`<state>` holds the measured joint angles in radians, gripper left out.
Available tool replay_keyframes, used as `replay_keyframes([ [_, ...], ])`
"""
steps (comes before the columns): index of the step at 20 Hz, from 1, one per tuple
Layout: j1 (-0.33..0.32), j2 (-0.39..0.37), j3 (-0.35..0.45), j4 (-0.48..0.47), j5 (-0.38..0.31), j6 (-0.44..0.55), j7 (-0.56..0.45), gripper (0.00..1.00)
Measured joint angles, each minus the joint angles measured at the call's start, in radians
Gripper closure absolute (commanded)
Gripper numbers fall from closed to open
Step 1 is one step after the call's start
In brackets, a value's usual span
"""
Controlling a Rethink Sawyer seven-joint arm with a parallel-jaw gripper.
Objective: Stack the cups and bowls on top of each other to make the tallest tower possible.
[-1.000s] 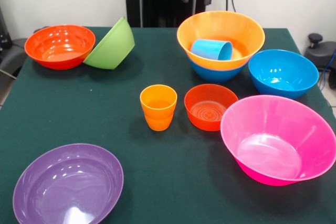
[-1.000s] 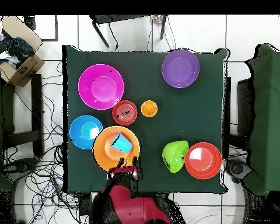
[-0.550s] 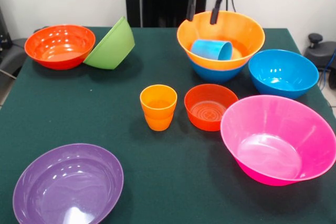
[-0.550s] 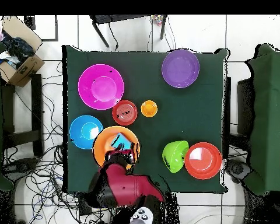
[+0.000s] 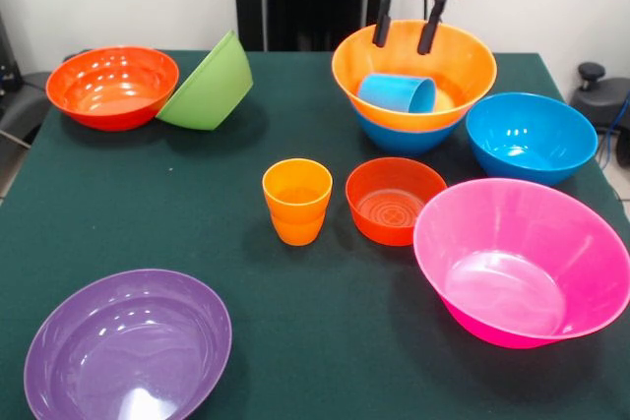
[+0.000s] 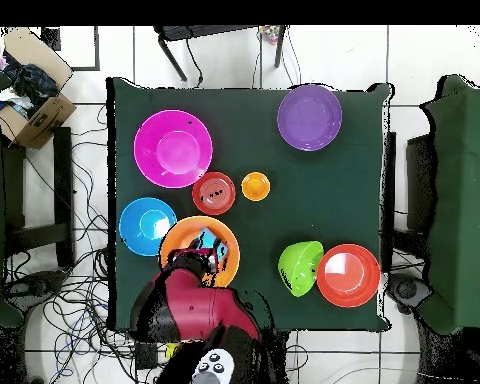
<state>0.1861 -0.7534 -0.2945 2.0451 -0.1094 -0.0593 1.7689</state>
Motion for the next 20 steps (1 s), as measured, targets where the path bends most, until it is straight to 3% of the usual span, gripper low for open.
replay_keyframes([
  [9,0.097,0.1,-0.122,-0.051,0.055,0.033,0.002,0.0],
  [20,0.135,0.152,-0.161,-0.064,0.097,0.033,0.002,0.0],
])
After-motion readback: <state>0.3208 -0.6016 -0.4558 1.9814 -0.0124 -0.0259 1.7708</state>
